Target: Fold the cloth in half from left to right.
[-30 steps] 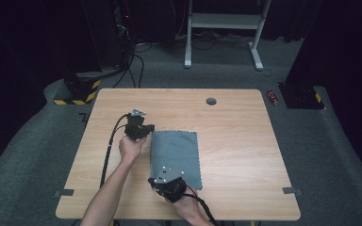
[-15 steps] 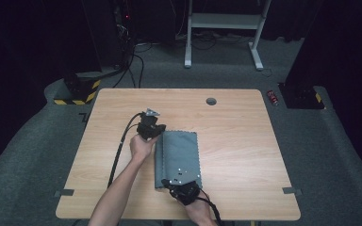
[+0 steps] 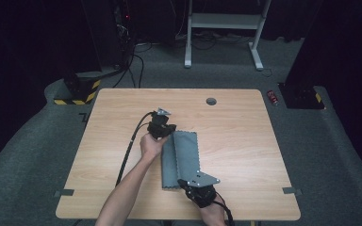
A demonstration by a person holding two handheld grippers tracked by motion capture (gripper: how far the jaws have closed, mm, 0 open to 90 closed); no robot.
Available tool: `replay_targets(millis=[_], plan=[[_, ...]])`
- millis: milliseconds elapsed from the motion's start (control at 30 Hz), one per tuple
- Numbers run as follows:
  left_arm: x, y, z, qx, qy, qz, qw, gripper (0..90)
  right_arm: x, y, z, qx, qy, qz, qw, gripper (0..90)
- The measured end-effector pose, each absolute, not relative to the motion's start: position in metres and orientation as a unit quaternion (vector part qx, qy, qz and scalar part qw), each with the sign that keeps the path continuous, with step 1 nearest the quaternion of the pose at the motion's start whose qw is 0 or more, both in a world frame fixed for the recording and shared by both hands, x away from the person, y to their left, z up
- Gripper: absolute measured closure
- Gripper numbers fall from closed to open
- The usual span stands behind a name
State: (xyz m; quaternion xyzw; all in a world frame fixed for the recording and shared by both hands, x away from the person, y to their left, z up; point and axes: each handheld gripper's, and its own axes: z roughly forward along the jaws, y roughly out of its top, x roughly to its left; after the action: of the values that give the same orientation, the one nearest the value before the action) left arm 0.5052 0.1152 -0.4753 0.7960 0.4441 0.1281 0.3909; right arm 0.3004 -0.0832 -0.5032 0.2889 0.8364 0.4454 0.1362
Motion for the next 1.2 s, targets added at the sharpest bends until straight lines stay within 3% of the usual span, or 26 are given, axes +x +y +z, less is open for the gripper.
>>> replay_targets(millis=[600,1200], plan=[[0.511,0.067,-0.485,0.82,0.413,0.117,0.379,90.0,0.294,-0.122,-0.514,0.333,0.824,0.434,0.144,90.0],[0.513,0.047,-0.495,0.831,0.403,0.107,0.367,89.6,0.292,-0.132,-0.521,0.348,0.828,0.417,0.141,90.0]])
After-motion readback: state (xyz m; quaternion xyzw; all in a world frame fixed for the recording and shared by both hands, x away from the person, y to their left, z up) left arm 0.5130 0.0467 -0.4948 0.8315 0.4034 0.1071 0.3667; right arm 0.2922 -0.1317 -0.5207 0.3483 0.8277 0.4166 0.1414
